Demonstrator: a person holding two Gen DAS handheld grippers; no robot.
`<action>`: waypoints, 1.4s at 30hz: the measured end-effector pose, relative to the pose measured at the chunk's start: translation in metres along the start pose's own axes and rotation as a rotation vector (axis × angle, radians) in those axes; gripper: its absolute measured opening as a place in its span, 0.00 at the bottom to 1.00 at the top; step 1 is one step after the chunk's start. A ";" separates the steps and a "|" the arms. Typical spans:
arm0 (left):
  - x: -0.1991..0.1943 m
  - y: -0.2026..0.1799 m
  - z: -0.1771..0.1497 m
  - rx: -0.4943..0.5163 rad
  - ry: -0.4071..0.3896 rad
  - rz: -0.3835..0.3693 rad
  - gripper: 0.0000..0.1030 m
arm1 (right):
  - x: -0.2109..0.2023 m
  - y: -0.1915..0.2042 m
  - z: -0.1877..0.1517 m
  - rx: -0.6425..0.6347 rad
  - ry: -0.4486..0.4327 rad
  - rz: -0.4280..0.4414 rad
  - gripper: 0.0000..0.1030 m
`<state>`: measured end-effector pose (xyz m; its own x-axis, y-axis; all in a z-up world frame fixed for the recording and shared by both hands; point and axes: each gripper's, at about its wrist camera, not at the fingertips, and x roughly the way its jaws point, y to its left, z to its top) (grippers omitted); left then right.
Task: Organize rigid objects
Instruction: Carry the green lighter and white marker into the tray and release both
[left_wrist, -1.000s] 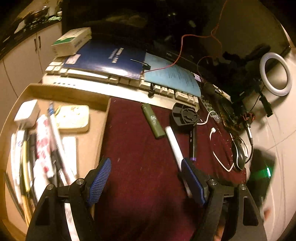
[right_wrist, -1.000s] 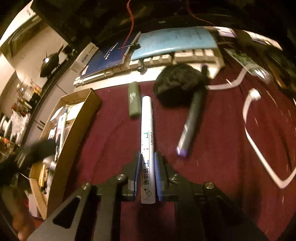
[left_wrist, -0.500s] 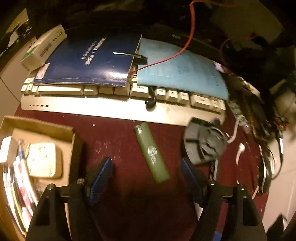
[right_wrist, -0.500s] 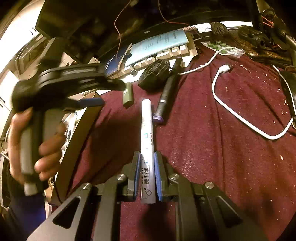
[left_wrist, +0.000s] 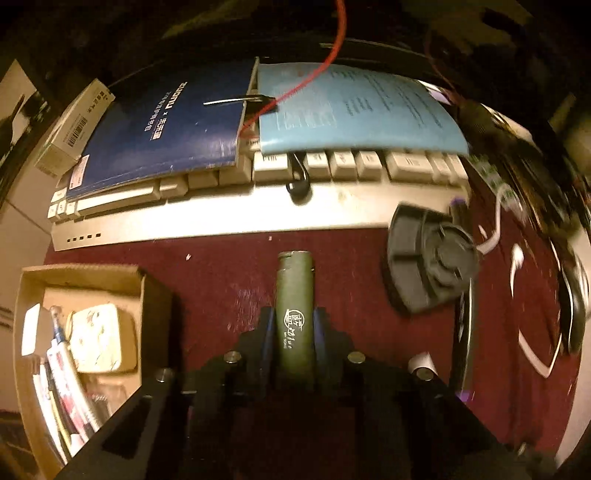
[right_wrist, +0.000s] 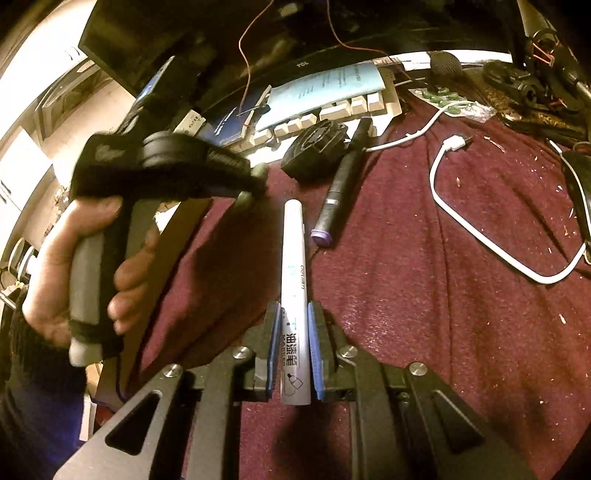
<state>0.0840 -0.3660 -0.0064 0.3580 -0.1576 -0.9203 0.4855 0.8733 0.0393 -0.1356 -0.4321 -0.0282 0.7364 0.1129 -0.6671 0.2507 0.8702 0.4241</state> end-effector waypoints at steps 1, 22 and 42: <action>-0.005 0.002 -0.007 0.002 -0.017 -0.008 0.20 | 0.000 0.001 0.000 -0.002 0.000 -0.002 0.14; -0.122 0.052 -0.148 -0.148 -0.154 -0.271 0.19 | 0.001 0.014 -0.003 -0.038 -0.013 -0.016 0.14; -0.118 0.235 -0.175 -0.487 -0.213 -0.241 0.20 | 0.068 0.171 0.036 -0.123 0.084 0.256 0.14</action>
<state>0.0156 -0.0616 0.0435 0.4595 -0.4237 -0.7806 0.1690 0.9045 -0.3915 -0.0194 -0.2927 0.0211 0.7100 0.3713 -0.5984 -0.0183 0.8591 0.5114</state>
